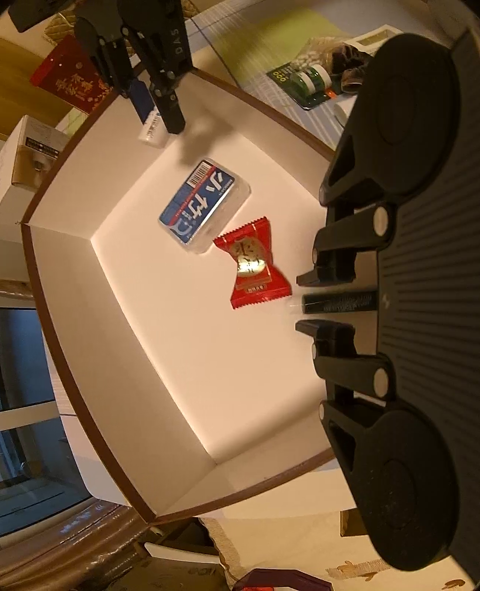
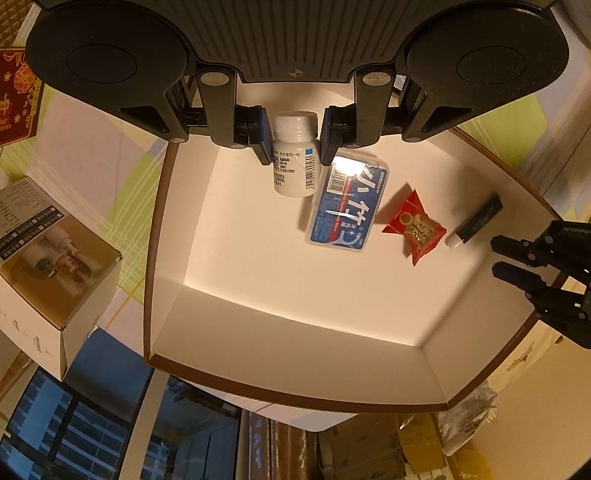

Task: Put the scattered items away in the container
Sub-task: 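Open the right gripper to release the pill bottle into the box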

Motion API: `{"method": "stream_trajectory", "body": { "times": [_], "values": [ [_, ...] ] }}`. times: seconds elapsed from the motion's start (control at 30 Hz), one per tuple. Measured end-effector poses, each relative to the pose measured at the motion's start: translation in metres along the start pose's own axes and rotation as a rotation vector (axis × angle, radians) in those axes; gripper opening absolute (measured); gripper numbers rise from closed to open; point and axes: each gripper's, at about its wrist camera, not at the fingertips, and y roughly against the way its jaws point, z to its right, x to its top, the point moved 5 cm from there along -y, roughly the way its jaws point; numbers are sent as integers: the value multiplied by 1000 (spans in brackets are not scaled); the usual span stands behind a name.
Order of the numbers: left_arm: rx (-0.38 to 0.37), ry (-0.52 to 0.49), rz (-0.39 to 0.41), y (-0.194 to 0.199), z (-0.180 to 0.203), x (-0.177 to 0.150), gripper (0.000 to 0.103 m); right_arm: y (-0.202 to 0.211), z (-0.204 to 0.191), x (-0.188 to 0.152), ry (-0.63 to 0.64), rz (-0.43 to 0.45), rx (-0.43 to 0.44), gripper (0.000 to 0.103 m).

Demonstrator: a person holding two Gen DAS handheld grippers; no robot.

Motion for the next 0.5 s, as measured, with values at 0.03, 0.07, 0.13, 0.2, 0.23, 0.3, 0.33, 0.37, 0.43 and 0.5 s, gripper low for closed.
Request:
{"method": "stream_trajectory", "body": {
  "times": [0.03,0.07,0.13,0.2,0.23,0.3,0.33,0.37,0.43,0.5],
  "values": [
    [2,1,1,1,0,0,20,0,0,0,3,-3,-1,30],
    [3,1,1,1,-1,0,20,0,-1,0,6,-5,-2,30],
    [5,0,5,3,-1,-1,20,-1,-2,0,11,-9,-4,30],
    [7,2,9,4,0,-1,23,-1,-2,0,16,-13,-5,30],
    [7,4,11,4,0,-1,23,-2,-2,0,19,-16,-5,30],
    [6,4,16,5,1,-1,23,-2,-3,0,25,-23,-6,30],
    [7,5,18,6,1,-1,23,-2,-3,0,28,-26,-6,30],
    [8,6,19,6,1,0,23,-2,-3,0,32,-29,-5,30],
    [8,7,21,7,1,0,23,-3,-4,0,40,-38,-3,30],
    [11,10,22,8,1,0,24,-3,-6,1,67,-38,3,30]
  ]
}}
